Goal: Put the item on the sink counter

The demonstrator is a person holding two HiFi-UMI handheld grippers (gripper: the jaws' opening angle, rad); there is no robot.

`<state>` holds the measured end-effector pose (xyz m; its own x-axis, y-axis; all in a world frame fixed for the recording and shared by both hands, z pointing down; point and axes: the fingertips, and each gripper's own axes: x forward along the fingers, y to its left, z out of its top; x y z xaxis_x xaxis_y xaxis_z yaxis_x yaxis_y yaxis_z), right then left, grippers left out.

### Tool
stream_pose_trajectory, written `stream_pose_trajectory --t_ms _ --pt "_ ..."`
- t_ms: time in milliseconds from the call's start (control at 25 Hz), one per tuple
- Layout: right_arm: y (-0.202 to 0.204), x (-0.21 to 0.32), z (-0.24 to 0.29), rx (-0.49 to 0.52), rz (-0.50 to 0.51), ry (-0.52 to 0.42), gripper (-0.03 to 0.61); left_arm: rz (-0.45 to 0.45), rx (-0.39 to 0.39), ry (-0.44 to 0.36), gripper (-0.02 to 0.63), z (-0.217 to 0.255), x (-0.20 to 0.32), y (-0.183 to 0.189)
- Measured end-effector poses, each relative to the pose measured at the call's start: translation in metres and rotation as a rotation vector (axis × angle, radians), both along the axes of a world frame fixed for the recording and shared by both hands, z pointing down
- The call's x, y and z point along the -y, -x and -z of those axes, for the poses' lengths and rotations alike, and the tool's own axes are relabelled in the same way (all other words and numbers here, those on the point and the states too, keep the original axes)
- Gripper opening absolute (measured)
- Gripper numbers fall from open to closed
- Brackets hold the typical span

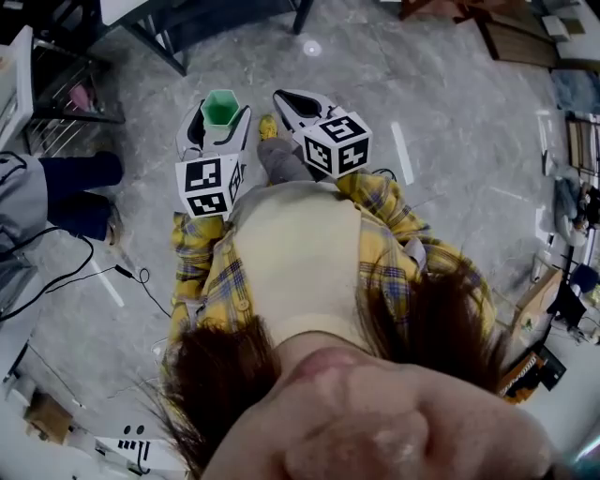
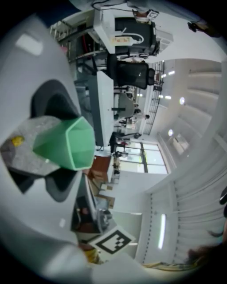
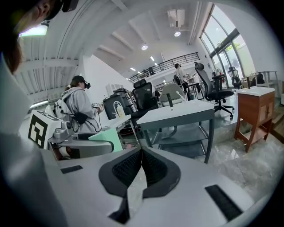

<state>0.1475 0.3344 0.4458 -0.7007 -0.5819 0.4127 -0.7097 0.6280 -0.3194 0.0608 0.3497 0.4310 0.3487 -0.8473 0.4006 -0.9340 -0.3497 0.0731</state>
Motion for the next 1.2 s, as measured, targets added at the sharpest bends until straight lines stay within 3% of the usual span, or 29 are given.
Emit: stream_pose_trajectory --t_ms 400,720,1200 --pt "0.044 0.112 0.009 0.033 0.080 -0.006 0.014 0.087 0.023 0.002 0.330 0.010 0.095 0.039" --pt "0.059 0.193 0.014 0.033 0.081 -0.008 0.014 0.096 0.036 0.010 0.330 0.013 0.180 0.059" --pt "0.076 0.258 0.011 0.052 0.101 -0.002 0.014 0.077 0.070 0.002 0.330 0.017 0.249 0.063"
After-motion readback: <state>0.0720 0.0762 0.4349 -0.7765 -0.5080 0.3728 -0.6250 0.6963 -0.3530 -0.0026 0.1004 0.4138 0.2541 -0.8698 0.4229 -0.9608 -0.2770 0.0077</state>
